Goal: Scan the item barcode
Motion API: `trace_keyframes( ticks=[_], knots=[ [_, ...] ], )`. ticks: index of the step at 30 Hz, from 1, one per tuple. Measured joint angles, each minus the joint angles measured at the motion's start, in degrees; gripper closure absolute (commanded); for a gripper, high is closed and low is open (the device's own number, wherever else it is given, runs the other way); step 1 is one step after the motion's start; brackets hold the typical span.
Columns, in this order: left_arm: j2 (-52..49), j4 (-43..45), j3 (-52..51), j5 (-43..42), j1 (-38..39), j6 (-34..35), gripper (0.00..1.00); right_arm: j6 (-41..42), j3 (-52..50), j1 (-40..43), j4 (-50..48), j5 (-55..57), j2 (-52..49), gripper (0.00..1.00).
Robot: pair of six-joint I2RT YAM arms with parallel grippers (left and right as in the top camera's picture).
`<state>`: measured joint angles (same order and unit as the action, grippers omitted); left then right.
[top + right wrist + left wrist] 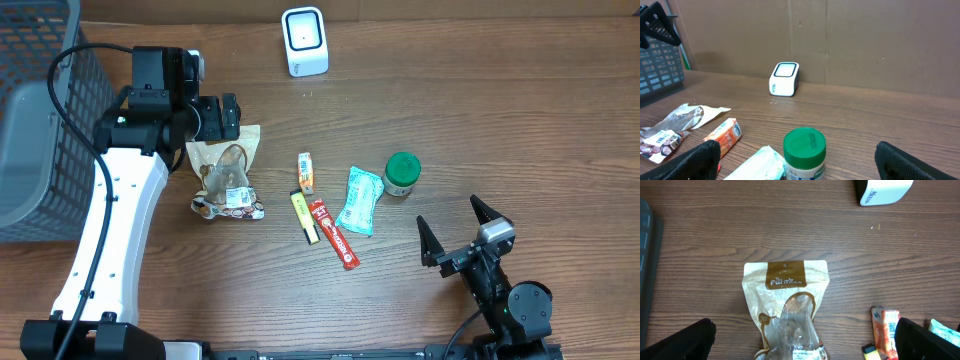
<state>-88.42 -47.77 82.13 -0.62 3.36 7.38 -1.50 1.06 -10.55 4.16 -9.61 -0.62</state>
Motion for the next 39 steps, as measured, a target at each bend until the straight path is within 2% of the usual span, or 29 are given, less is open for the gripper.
trace_keyframes(
  ticks=[12,22,26,33,39],
  knots=[
    [0.0,0.0,0.0,0.0,0.0,0.0,0.0,0.0,0.0,0.0,-2.1,-0.5,0.0,0.0],
    [0.0,0.0,0.0,0.0,0.0,0.0,0.0,4.3,0.0,0.0,0.3,-1.0,0.0,0.0],
    [0.0,0.0,0.0,0.0,0.0,0.0,0.0,5.4,1.4,0.0,5.2,-1.4,-0.1,0.0],
    [0.0,0.0,0.0,0.0,0.0,0.0,0.0,6.1,15.1,0.0,12.7,-1.2,-3.2,0.0],
    [0.0,0.0,0.0,-0.1,0.0,0.0,0.0,6.2,29.6,0.0,18.4,-0.8,-14.1,0.0]
  ],
)
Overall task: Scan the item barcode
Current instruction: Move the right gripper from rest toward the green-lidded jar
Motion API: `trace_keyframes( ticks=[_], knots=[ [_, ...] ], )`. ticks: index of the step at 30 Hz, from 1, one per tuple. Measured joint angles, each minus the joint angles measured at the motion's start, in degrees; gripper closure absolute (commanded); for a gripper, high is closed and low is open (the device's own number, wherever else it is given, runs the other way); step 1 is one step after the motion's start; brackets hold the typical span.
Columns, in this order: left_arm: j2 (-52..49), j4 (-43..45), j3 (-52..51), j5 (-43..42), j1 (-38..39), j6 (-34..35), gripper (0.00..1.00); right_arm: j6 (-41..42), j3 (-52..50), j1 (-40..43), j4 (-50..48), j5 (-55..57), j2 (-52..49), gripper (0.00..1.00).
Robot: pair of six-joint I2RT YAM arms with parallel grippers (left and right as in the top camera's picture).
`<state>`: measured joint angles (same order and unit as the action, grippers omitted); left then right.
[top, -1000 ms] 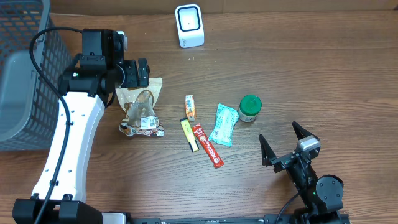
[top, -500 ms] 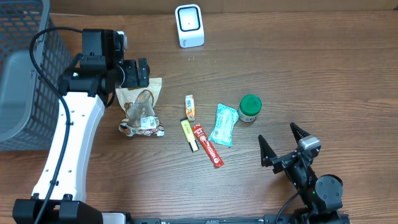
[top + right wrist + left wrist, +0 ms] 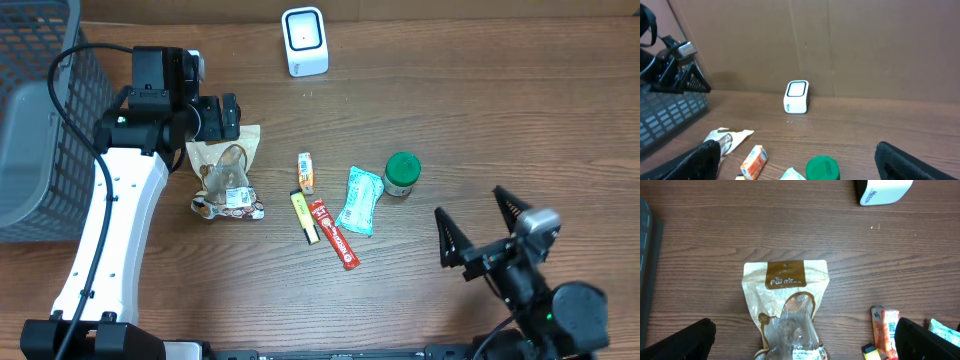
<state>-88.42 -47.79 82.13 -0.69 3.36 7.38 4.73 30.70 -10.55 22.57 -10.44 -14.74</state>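
Observation:
The white barcode scanner stands at the table's far edge and also shows as the scanner. A tan snack bag lies flat under my left gripper. That left gripper is open, its fingers wide either side of the bag and above it. My right gripper is open and empty, raised near the front right. The right gripper faces a green-lidded jar, also seen as the jar.
An orange packet, a yellow item, a red stick pack and a teal pouch lie mid-table. A grey wire basket fills the left side. A cardboard wall stands behind the table.
My right gripper has moved right and higher, still open; its view now sits farther back from the jar and scanner. The left arm and all items have not moved.

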Motion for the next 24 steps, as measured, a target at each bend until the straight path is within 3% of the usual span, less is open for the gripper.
trace_keyframes(
  ticks=[8,17,20,24],
  knots=[
    [0.0,0.0,0.0,-0.1,0.0,0.0,0.0,0.1,22.0,0.0,14.7,0.2,-22.1,0.0],
    [0.0,-0.2,0.0,-0.2,0.0,0.0,0.0,0.2,62.3,0.0,44.6,0.2,-53.8,0.0],
    [0.0,-0.2,0.0,-0.2,0.0,0.0,0.0,0.2,69.7,0.0,46.1,-0.8,-61.2,0.0],
    [0.0,-0.2,0.0,-0.2,0.0,0.0,0.0,0.2,71.7,0.0,46.4,-4.2,-68.0,0.0]
  ],
)
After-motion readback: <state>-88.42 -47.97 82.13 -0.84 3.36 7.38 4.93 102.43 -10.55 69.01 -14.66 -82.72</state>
